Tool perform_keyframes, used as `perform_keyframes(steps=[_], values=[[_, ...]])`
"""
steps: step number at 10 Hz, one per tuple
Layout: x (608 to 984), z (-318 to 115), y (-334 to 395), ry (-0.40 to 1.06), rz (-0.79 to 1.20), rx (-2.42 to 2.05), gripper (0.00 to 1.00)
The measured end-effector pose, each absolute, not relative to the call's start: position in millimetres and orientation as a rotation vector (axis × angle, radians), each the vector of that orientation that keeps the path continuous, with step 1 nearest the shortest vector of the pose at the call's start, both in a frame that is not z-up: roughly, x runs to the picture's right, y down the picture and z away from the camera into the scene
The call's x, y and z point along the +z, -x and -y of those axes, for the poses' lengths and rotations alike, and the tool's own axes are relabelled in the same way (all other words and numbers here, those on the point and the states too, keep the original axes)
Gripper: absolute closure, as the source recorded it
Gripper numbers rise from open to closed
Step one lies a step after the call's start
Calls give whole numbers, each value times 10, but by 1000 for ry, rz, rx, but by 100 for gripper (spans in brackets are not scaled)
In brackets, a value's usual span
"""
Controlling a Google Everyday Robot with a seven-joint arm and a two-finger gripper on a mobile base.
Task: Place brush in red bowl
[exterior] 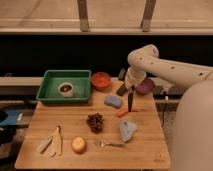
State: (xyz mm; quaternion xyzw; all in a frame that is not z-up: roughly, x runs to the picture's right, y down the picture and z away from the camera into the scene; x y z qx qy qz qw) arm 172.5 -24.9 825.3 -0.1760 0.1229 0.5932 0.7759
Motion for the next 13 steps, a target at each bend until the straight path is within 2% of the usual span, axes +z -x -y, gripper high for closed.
perform_keyframes(steps=[2,6,13], values=[[8380,398,-1735,373,-261,1244,100],[8638,666,-1279,399,-219,1109,100],[9037,536,-770,522,-164,974,100]])
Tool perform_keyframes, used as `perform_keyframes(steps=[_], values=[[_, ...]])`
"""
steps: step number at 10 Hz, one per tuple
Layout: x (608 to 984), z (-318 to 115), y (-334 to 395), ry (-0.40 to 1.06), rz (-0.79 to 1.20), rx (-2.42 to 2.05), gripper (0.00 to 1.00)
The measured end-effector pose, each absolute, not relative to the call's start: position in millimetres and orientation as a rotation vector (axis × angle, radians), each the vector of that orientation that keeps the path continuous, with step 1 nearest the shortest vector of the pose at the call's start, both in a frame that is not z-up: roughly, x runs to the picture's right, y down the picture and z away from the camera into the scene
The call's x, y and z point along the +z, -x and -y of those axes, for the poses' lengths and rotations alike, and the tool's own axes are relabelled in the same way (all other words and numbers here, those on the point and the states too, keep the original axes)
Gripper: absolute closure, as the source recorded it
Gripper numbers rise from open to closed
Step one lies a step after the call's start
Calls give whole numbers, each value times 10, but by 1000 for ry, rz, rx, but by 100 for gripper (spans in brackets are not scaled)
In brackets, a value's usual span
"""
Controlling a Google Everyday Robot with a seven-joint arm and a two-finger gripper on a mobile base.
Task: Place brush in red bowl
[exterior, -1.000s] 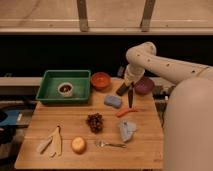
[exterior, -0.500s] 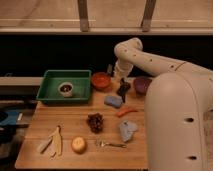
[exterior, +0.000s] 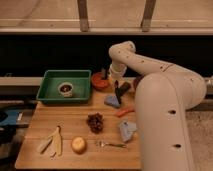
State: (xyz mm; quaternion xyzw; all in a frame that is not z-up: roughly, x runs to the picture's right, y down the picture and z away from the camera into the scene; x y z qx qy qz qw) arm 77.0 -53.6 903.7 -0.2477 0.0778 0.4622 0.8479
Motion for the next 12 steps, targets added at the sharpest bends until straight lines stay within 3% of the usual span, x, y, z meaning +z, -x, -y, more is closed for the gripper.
perform_keyframes(steps=[5,12], values=[[9146,574,-353,569,-133,888,100],[9173,617,-372,564,-135,890,100]])
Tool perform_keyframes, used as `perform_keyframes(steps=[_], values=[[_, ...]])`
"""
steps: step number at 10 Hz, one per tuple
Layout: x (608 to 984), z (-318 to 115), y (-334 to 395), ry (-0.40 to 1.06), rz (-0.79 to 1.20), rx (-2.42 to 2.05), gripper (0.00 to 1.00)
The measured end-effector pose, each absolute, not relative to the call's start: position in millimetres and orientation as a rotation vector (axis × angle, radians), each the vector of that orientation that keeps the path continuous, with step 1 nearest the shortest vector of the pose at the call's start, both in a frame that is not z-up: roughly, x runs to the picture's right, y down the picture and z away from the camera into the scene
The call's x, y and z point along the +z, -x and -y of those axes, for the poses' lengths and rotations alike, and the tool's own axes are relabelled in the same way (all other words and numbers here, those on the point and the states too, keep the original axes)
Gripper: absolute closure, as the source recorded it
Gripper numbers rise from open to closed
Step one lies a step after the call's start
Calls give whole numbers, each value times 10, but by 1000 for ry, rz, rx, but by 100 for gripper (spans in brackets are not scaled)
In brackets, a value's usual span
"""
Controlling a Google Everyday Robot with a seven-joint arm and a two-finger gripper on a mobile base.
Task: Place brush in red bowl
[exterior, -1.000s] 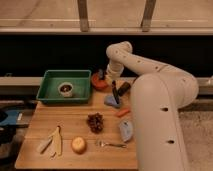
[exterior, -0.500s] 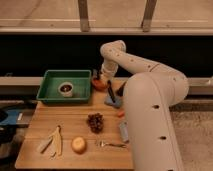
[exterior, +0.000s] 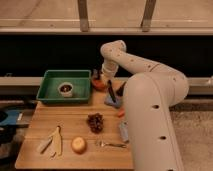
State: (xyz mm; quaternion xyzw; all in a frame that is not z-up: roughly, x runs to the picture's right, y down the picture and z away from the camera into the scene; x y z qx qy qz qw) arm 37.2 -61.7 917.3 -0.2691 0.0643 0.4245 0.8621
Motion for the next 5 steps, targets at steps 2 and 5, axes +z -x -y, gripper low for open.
perform_keyframes(steps=[2,5], values=[[9266,757,-458,563,-140,889,100],[9430,936,-424,578,-175,856,100]])
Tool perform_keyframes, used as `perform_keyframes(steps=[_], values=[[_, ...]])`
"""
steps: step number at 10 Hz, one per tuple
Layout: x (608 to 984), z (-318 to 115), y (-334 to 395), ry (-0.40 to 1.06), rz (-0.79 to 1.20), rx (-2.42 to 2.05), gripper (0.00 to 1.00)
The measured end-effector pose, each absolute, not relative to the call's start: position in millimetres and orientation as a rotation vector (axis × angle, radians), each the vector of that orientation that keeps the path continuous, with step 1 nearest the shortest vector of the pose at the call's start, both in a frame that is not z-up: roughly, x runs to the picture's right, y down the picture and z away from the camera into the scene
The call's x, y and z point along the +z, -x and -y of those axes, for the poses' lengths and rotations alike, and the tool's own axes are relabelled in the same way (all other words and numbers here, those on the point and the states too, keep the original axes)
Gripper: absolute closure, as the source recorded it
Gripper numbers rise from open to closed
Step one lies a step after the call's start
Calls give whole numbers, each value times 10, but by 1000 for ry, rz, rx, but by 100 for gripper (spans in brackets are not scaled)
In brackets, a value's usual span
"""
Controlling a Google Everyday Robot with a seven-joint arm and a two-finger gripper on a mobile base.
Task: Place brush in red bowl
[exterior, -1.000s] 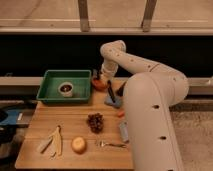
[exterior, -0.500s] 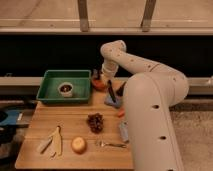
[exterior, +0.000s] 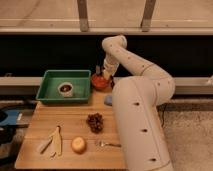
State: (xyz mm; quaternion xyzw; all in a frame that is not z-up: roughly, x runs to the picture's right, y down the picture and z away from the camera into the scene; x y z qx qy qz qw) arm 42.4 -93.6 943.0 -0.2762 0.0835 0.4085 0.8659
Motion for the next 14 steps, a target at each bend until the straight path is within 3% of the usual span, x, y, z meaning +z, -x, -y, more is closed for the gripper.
perform_keyframes(steps=[2,8,10,14], values=[[9484,910,-350,597,-184,833,95],[9381,525,-446,646,-249,803,36],[9399,494,-408,659,-249,802,20],[9460,646,-227,662,-225,763,20]])
